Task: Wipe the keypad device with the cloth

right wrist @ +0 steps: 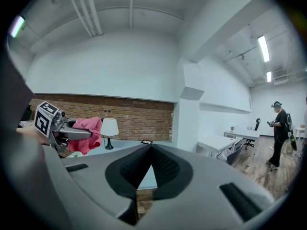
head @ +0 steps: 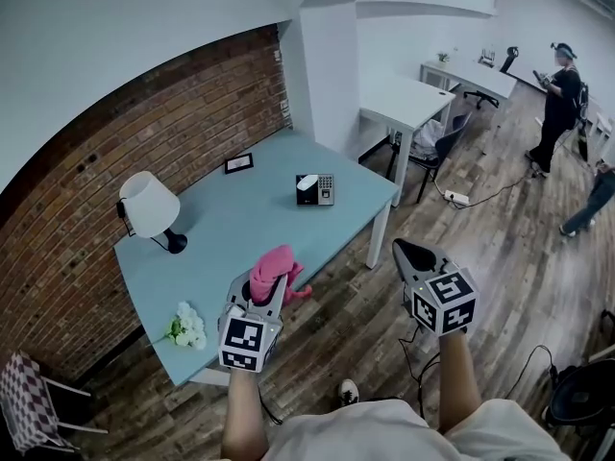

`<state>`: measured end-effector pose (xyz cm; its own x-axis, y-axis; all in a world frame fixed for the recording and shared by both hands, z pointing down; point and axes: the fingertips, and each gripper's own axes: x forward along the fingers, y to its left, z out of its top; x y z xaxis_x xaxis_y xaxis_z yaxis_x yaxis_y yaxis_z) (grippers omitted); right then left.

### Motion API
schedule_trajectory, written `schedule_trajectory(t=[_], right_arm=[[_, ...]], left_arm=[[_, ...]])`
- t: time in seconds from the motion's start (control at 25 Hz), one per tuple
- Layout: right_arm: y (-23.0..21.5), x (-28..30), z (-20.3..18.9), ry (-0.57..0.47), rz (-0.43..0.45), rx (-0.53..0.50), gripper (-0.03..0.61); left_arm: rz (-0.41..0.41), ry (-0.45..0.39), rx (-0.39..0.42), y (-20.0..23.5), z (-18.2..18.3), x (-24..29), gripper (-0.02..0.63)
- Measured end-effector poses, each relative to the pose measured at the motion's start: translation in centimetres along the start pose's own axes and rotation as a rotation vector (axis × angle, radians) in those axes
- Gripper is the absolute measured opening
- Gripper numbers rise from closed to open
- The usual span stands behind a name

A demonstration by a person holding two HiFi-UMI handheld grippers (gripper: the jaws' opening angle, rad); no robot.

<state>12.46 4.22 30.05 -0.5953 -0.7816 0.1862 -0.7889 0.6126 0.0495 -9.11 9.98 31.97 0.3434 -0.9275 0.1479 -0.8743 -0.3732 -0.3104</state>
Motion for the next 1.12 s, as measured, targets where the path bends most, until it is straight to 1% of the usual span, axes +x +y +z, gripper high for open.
schedule_trajectory(t=[0.16,0.28,0.4,0.56,0.72,0.92,1.12], right_arm=[[-1.5,2.4,0.3,0.001,0.019,-0.001,0.021],[-2.8,3.7,0.6,-0.009,0.028,0.003,0.021],[-4.2,5.0,0.5,-0.009,0.032,0.013,0.021],[-5.6,6.7,-0.1,0.002,0.037,0.029,0.021],[-6.3,8.4,-1.4,0.029,0.039,0.046,0.021],[-7.1,10.9,-2.5,0.056,0.041,0.053,0.021],[-8.4,14.6,-3.0,0.076,0.035,0.056,0.021]], left_arm=[[0.003,0.001,-0.044,0.1,-0.9,2.4,0.124],[0.016,0.020,-0.073,-0.1,-2.3,4.0,0.124],[0.023,0.038,-0.077,-0.6,-3.5,5.8,0.124],[-0.006,0.069,-0.078,-1.1,-4.2,7.9,0.124],[-0.019,0.082,-0.095,-0.9,-5.0,9.4,0.124],[-0.026,0.099,-0.103,0.3,-6.1,11.6,0.124],[-0.013,0.095,-0.123,2.8,-7.5,15.1,0.124]])
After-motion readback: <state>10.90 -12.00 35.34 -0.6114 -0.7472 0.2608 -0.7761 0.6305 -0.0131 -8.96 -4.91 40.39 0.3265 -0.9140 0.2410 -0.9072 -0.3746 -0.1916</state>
